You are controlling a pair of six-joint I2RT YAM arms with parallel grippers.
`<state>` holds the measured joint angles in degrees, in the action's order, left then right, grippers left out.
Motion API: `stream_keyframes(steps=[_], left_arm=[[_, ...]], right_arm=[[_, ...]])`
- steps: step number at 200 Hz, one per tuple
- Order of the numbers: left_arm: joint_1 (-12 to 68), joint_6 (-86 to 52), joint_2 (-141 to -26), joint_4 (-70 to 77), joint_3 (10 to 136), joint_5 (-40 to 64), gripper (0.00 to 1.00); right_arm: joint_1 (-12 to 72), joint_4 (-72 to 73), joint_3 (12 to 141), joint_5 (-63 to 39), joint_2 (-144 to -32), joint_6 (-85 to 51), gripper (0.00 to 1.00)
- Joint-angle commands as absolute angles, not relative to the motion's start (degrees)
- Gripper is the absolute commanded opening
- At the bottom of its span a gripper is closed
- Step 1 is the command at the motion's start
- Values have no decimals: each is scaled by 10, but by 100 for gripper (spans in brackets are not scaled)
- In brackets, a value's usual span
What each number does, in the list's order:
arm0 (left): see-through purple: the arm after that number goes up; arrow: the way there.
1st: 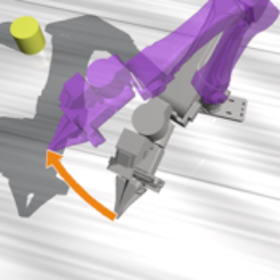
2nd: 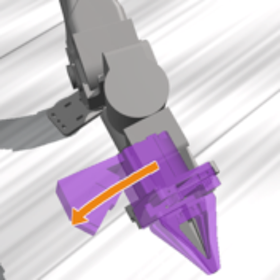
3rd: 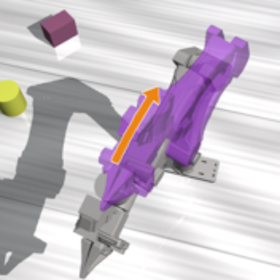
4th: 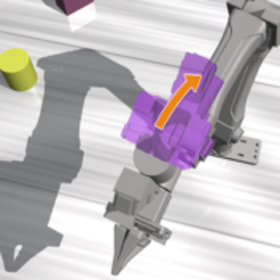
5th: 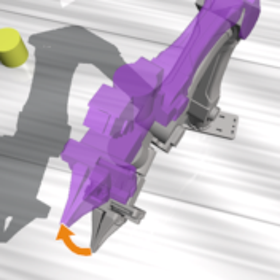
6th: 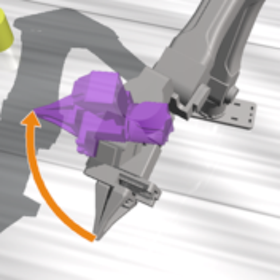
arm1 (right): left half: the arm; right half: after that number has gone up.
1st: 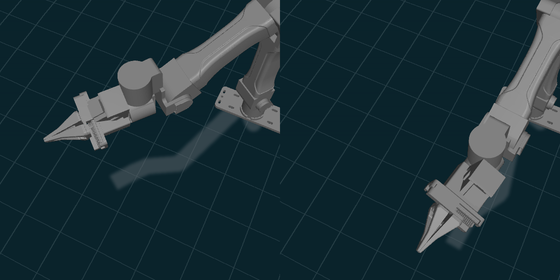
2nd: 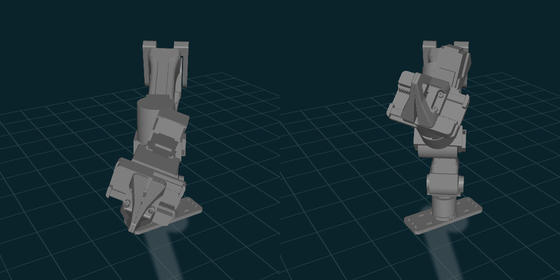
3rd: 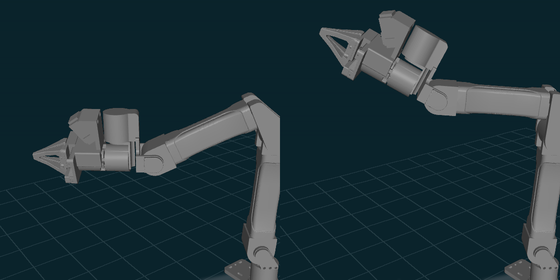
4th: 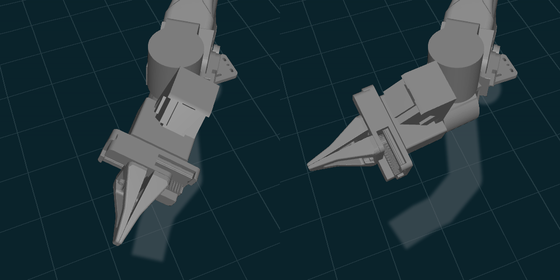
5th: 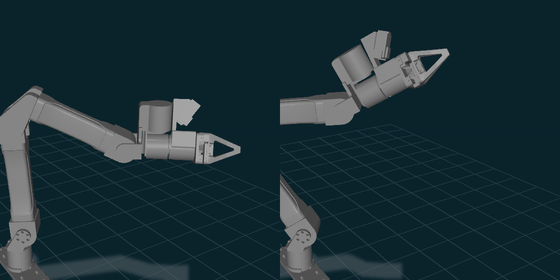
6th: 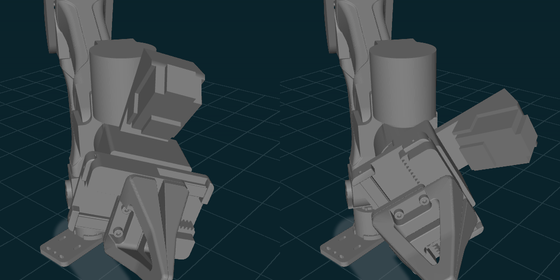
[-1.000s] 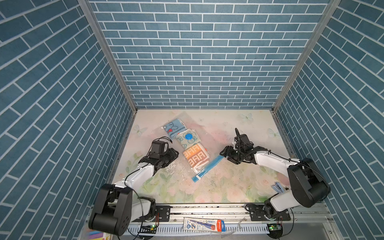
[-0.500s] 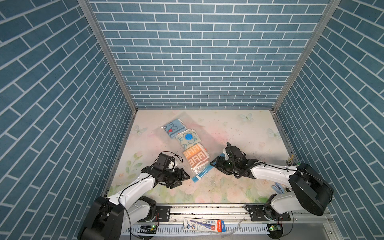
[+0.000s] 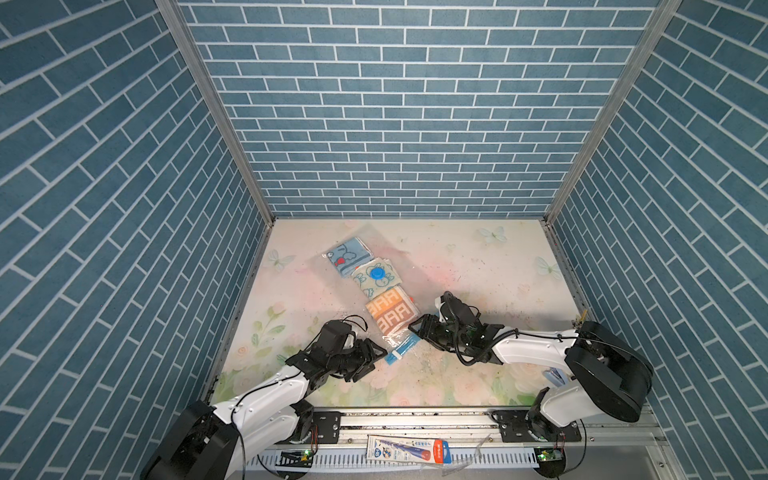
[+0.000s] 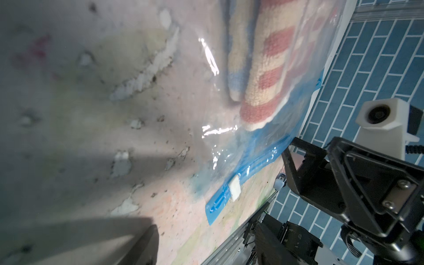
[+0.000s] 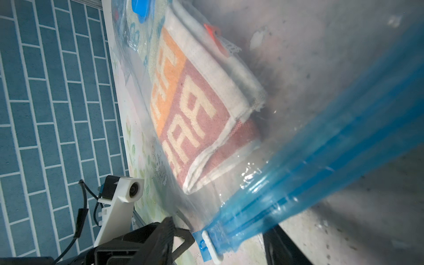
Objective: Place the folded towel into the vacuum bag
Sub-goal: Adjust the vacuum bag at the center of the board.
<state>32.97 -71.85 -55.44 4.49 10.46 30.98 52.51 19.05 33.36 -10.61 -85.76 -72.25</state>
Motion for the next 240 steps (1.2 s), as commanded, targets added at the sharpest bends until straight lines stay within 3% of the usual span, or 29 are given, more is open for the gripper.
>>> stream_keyframes(steps=[1,46,100,137,187,240], left_arm=[[349,-763,-556,98,83,261,67],[388,-795,-594,167,80,216,66],[417,-831,-643,267,70,177,62],[425,-849,-618,298,62,122,61],[422,-835,-529,198,67,71,63],[402,-831,-539,198,54,75,63]], right_arm=[[531,215,329,-86,-870,-751,60],[534,251,330,-93,-896,-758,49],[536,280,347,-112,-938,-764,24],[536,292,377,-126,-968,-765,11],[534,294,429,-150,-1014,-766,8],[522,304,433,-165,-1033,-771,8]])
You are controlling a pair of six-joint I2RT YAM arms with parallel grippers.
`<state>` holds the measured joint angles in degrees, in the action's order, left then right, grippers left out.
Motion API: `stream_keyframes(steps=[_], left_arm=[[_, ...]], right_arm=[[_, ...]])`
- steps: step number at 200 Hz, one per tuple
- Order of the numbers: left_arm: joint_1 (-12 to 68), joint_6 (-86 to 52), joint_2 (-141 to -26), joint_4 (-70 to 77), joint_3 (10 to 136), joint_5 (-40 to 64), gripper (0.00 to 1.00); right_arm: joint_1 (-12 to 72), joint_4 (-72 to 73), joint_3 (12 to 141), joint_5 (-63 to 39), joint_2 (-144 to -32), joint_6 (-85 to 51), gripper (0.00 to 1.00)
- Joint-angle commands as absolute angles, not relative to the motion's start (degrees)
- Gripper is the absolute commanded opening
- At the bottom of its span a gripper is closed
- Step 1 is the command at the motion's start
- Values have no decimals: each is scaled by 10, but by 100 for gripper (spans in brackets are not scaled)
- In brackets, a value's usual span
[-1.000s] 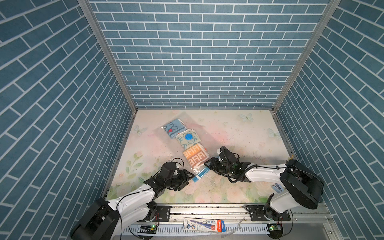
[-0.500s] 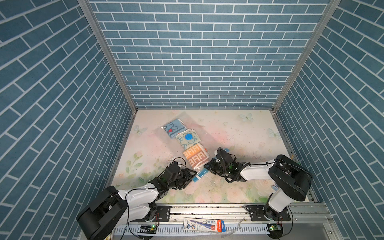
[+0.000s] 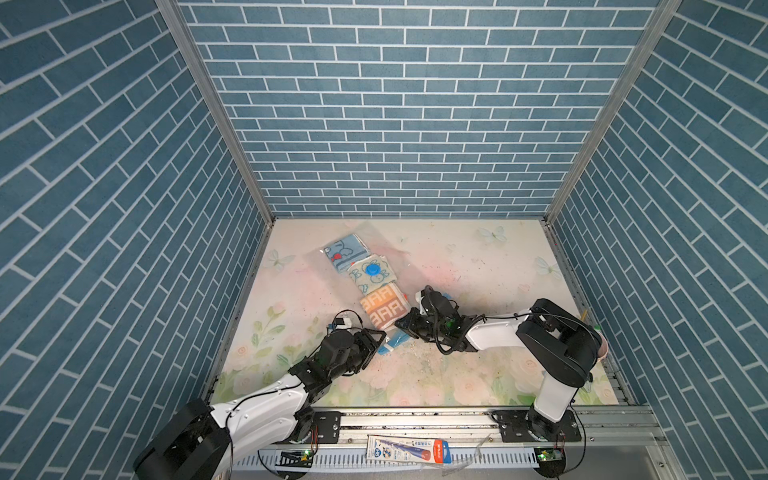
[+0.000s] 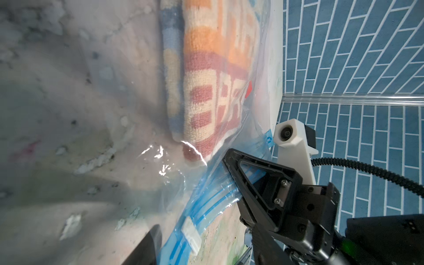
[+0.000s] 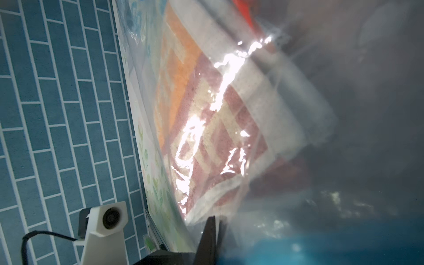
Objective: Place the folded towel into the vacuum bag
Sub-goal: Adjust the vacuum bag at the center of the board.
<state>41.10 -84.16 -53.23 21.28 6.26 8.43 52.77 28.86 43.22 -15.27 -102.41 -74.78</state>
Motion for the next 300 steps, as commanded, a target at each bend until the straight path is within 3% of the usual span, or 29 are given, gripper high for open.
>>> stream_keyframes(steps=[1,61,138,223,300], left_arm=[[402,-831,-540,199,53,75,63],[376,-821,-578,225,57,86,62],[274,-775,-591,192,85,145,62],[282,-794,-663,280,89,167,61],[334,-842,-808,467,76,145,54]], right_arm=[[522,305,433,-165,-1033,-771,8],[502,280,450,-187,-1045,-744,8],[473,227,565,-244,-1106,-703,8],[471,254,481,-232,-1059,-733,48],[471,305,378,-207,-991,-768,53]])
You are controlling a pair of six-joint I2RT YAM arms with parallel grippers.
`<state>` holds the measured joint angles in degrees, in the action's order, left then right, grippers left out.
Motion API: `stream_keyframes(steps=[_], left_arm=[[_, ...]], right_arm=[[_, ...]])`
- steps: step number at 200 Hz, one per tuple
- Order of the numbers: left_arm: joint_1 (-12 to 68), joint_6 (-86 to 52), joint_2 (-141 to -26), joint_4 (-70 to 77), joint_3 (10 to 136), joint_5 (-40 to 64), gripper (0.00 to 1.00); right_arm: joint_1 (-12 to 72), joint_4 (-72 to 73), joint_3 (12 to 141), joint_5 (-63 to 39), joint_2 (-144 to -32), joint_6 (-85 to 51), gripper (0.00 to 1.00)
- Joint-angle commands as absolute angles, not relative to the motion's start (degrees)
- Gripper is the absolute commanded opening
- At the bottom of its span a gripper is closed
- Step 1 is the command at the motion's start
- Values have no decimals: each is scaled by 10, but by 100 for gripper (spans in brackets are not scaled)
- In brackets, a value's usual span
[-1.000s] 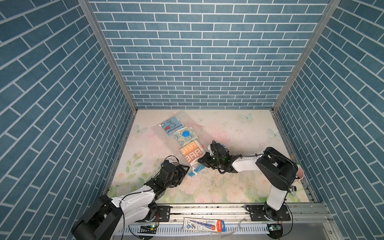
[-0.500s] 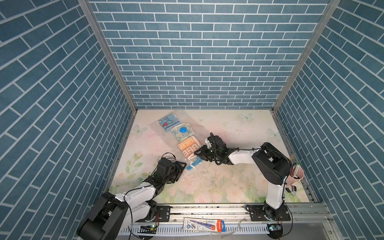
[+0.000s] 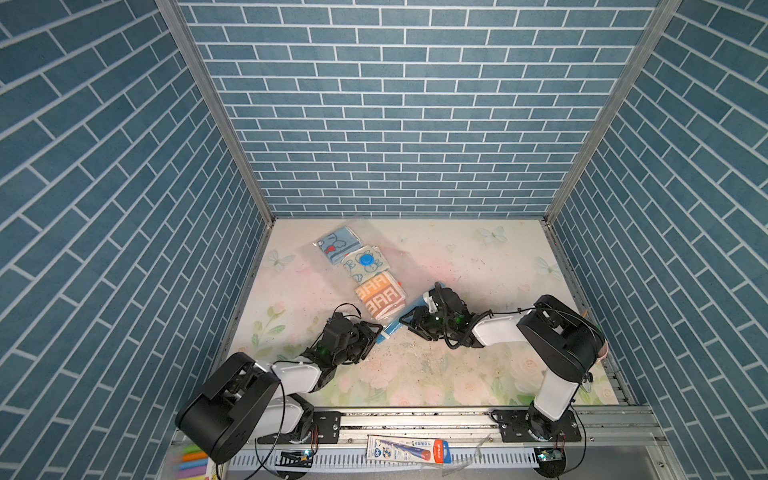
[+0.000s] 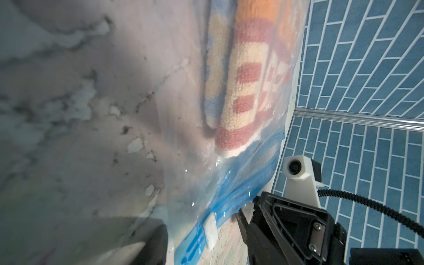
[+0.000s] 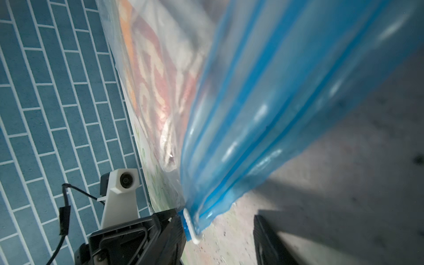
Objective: Place the folded towel into the vacuum bag
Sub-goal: Adjust the vacuum bag at the center of the board, then close the vacuum bag at the center of the board.
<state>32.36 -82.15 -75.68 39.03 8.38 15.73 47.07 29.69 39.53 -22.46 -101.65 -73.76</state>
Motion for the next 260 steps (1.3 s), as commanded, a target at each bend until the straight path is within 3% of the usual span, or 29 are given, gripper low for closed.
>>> stream_keyframes(steps=[1,44,87,174,260], left_arm=[[335,-842,-810,469,76,145,53],[348,-860,-890,611,57,116,45],[358,-865,-877,633,47,104,42],[384,-787,-621,264,93,52,43],[387,-808,-754,417,96,93,28]], right_arm=[[472,305,378,-206,-990,-768,53],[471,301,362,-199,-975,-768,53],[471,296,358,-195,-968,-766,53],[471,298,366,-198,-979,-763,53],[471,283,362,-192,-968,-759,53]])
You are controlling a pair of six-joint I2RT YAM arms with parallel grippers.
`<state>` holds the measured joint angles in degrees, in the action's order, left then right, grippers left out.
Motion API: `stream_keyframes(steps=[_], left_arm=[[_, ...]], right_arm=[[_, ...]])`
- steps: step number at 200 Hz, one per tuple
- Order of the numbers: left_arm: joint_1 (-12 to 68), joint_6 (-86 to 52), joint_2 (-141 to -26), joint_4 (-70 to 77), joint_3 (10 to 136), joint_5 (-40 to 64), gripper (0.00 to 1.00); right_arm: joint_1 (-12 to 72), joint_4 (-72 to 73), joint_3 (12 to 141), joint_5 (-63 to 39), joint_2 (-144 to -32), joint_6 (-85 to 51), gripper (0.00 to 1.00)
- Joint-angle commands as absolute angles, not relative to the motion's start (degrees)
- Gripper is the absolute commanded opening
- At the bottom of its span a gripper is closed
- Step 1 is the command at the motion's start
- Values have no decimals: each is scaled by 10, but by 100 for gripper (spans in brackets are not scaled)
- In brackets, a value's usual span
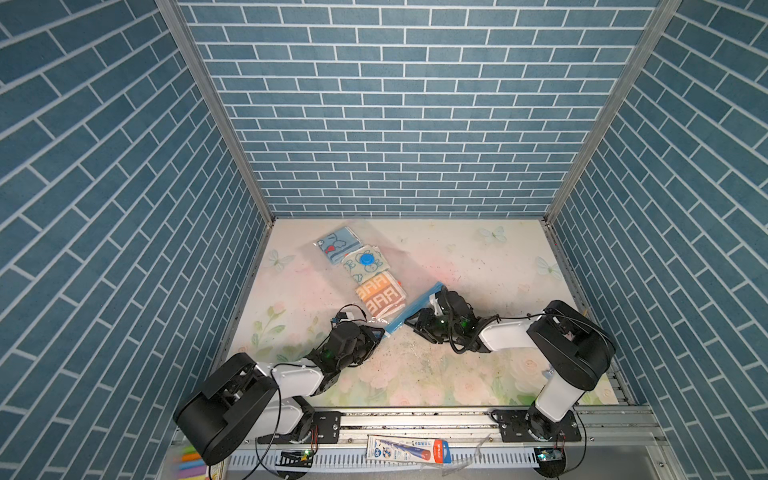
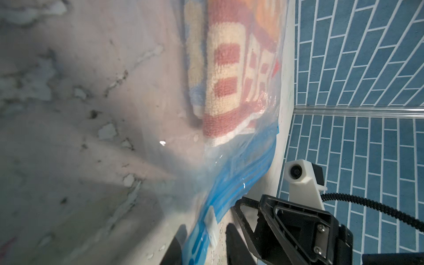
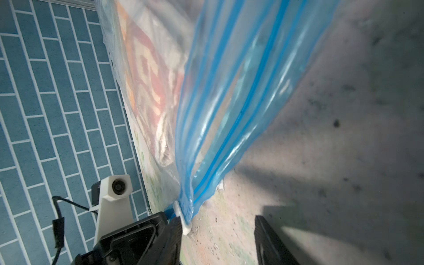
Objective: Place the folded towel into the vacuum bag
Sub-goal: Close the vacuum bag at the center of the board.
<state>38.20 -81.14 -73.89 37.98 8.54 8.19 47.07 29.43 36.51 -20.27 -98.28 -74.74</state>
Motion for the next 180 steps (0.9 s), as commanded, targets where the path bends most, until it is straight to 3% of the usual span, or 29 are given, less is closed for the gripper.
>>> stream_keyframes(steps=[1,96,180], left_arm=[[387,-808,-755,417,96,93,28],[390,-820,-790,458,98,90,11],[390,-812,-722,404,91,81,16]], right_arm=[[471,283,362,-192,-968,-759,53],[472,263,366,-194,-960,-753,53],[471,257,372,-197,-964,-744,53]])
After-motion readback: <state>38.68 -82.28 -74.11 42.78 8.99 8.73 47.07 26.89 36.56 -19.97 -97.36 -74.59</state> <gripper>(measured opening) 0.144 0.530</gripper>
